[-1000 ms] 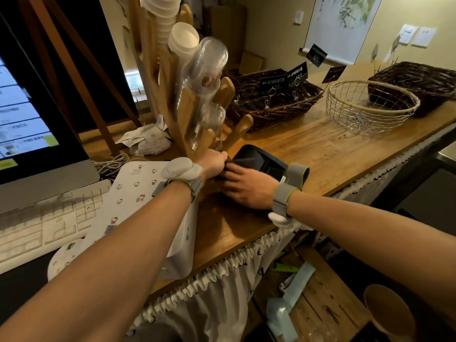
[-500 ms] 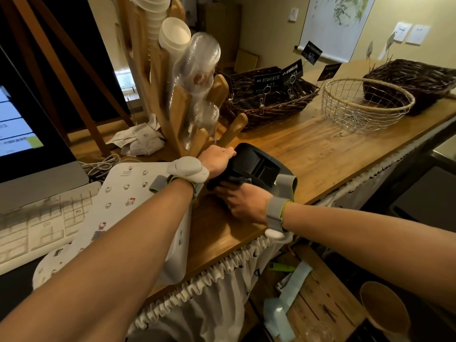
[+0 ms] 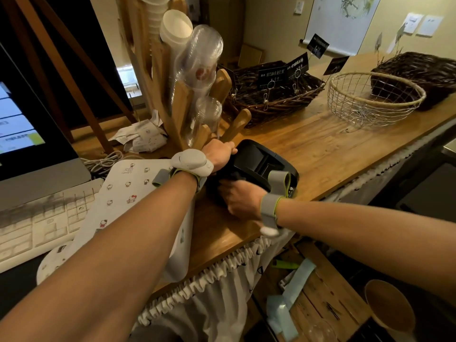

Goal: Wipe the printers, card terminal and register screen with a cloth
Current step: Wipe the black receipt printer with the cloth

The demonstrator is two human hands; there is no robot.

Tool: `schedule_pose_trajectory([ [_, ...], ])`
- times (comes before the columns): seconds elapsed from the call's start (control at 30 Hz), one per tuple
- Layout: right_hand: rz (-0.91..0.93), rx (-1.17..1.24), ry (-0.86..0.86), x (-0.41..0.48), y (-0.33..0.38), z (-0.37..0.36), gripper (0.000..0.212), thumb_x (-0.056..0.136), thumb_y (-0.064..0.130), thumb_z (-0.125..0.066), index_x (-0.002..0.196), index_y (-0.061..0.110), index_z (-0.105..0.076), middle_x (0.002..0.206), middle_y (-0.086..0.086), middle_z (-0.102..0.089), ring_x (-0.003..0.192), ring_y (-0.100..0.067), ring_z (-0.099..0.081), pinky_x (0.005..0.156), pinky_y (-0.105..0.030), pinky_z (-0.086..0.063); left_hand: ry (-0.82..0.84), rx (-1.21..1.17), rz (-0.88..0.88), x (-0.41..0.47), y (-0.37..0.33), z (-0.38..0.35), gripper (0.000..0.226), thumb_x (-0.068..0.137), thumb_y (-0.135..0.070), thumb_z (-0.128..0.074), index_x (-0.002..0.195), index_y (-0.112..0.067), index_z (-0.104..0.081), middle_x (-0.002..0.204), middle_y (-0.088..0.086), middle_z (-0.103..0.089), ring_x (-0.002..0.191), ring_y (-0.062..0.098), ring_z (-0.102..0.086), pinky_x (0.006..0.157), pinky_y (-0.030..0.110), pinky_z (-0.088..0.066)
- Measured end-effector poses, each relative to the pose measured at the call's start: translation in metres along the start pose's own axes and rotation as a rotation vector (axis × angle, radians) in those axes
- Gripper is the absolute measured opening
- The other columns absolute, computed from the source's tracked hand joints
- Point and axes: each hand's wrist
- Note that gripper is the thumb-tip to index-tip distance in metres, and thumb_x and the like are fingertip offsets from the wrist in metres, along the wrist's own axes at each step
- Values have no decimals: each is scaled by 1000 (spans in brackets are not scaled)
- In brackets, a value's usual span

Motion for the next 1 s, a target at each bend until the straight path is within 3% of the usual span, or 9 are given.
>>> schedule_pose_trajectory([
  [0.1, -123, 26, -117, -4, -19, 1, 50, 95, 25, -41, 142, 12, -34, 154, -10, -24, 145, -34, -9, 116, -51, 2, 6, 19, -9, 2, 0, 1, 41, 100, -31, -36, 122, -14, -66, 134, 2, -59, 124, 24, -50, 94, 26, -29],
  [0.2, 33, 12, 39, -3, -9, -3, 42, 95, 20, -40, 137, 14, -45, 150, -10, -35, 141, -34, -22, 116, -50, -19, 12, 4, -9, 2, 0, 1, 40, 101, -29, -34, 122, -14, -65, 136, 0, -57, 127, 22, -47, 95, 25, -27],
  [0.33, -108, 41, -144, -20, -20, -7, 47, 96, 27, -38, 141, 15, -37, 153, -10, -28, 144, -36, -11, 115, -51, 3, 33, -30, 8, 0, 1, 2, 40, 101, -29, -35, 122, -13, -66, 135, 3, -59, 124, 21, -50, 100, 27, -30],
  [0.47, -32, 24, -65, -22, -9, -10, 39, 94, 16, -41, 132, 9, -48, 143, -12, -43, 136, -34, -31, 116, -47, -18, 37, -1, 11, 0, -2, 3, 43, 102, -30, -32, 126, -13, -63, 140, -3, -54, 133, 19, -41, 106, 28, -24],
  [0.57, -163, 70, -181, -23, -17, -4, 46, 96, 22, -38, 140, 8, -38, 150, -14, -32, 141, -37, -19, 116, -51, -6, 28, -11, 18, 0, -2, 4, 42, 101, -30, -34, 123, -12, -65, 133, 0, -60, 127, 21, -49, 96, 25, -29],
  [0.7, -6, 178, -26, -23, 0, -1, 34, 96, 16, -40, 126, 11, -56, 129, -10, -56, 118, -30, -52, 89, -36, -43, 17, 11, 16, 0, -2, 3, 43, 101, -29, -33, 126, -12, -63, 141, -1, -53, 132, 21, -42, 104, 27, -25],
  [0.83, -163, 131, -175, -22, -16, 1, 46, 98, 22, -31, 141, 8, -37, 150, -15, -32, 141, -35, -22, 117, -47, -13, -31, 30, 41, 2, -2, 2, 45, 99, -32, -38, 119, 0, -62, 129, 14, -60, 117, 31, -53, 88, 29, -34],
  [0.93, -5, 153, -30, -17, -1, 10, 34, 97, 19, -37, 122, 16, -60, 125, -4, -60, 118, -25, -52, 98, -36, -40, -2, -39, 35, 3, -2, 1, 43, 100, -28, -36, 128, -4, -59, 134, 3, -59, 128, 22, -47, 97, 25, -28],
  [1.0, -85, 321, -76, -21, -16, 13, 29, 97, 21, -38, 111, 19, -63, 111, 0, -65, 104, -21, -59, 83, -30, -40, 15, -41, 28, 2, -3, 2, 42, 101, -27, -34, 127, -9, -62, 134, -3, -59, 130, 18, -44, 100, 24, -24],
])
Point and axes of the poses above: each hand's wrist, its own x-axis towards the middle knuckle, its own z-axis out of the back of the hand, y = z × x
